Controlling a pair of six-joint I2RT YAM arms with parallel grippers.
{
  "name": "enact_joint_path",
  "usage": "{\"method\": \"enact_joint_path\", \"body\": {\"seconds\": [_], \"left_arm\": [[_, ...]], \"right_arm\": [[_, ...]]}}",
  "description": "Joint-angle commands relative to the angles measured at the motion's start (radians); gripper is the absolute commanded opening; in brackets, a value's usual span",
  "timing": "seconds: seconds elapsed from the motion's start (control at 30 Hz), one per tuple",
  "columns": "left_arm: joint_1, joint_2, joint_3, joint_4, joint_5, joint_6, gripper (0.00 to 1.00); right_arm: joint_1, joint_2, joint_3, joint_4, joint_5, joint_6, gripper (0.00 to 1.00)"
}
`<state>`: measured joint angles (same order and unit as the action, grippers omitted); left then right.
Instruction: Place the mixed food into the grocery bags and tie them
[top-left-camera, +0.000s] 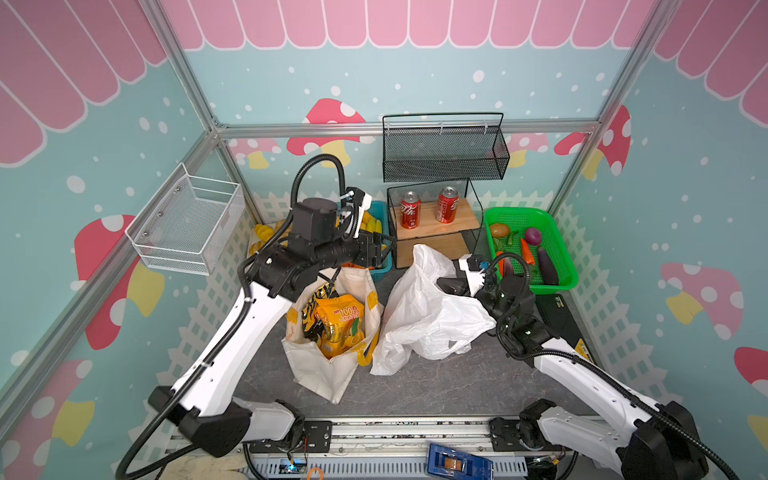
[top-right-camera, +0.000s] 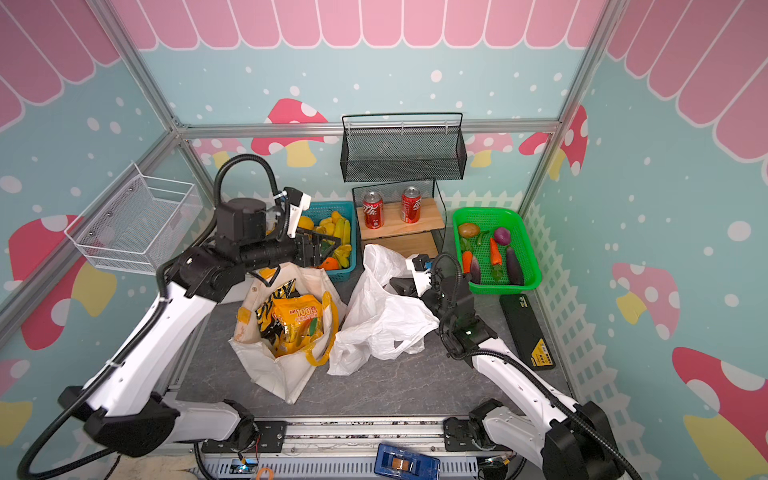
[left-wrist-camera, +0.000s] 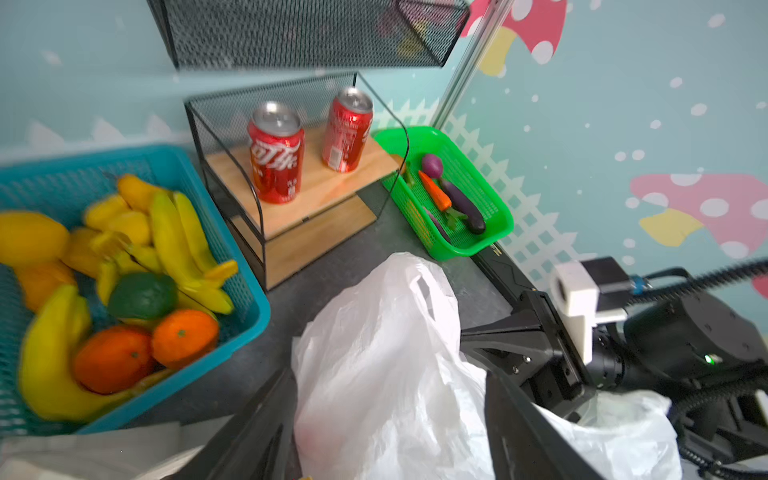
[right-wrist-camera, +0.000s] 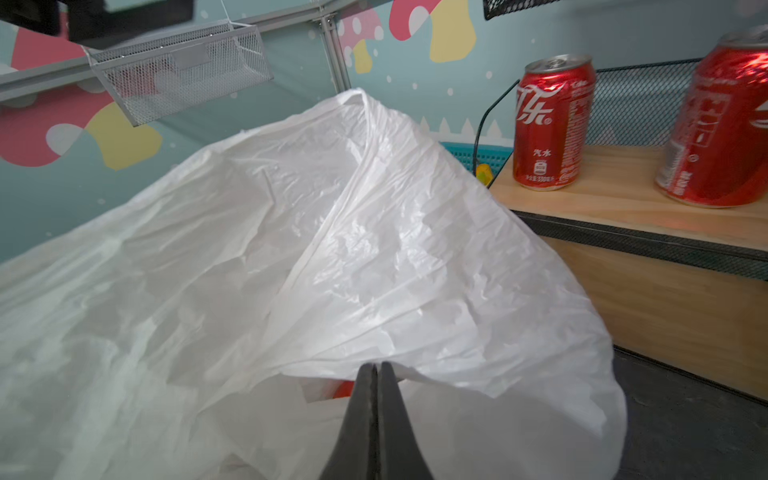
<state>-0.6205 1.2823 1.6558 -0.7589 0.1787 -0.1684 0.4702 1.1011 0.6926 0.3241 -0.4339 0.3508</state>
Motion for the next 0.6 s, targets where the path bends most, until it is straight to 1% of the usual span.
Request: {"method": "enact_joint_path", "body": {"seconds": [0.0,0.1,0.2,0.27,0.3,0.4,0.5,0.57], "left_arm": [[-0.233,-0.069,-0.078,0.050,-0.248,0.211,0.74],[-0.408,-0.089,-0.144,0.061,-0.343,0.319,0.74],[-0.552,-0.062,-0.196,0.101,-0.472,0.462,0.78],[-0.616,-0.020,-0.200,0.131,-0.576,0.542,0.81],[-0.639,0.005,-0.196,0.144,-0.615,0.595,0.82],[-0.677,0.085,-0.170,0.161,-0.701,0.673,0.82],[-0.700,0.149,-0.165,0.202,-0.783,0.743,0.83],[-0.706,0.185,-0.171,0.262,-0.863,0.790,0.82]], "right_arm": [[-0.031,0.077,0.078,-0.032,-0.147,0.074,0.00],[-0.057,0.150,0.128,-0.038,-0.252,0.111,0.00],[-0.071,0.195,0.154,-0.038,-0.288,0.138,0.00],[-0.072,0.204,0.162,-0.036,-0.292,0.143,0.00],[-0.073,0.205,0.165,-0.036,-0.296,0.143,0.00],[-0.073,0.207,0.165,-0.037,-0.302,0.143,0.00],[-0.074,0.213,0.163,-0.036,-0.306,0.145,0.00],[-0.076,0.219,0.165,-0.037,-0.311,0.145,0.00]]}}
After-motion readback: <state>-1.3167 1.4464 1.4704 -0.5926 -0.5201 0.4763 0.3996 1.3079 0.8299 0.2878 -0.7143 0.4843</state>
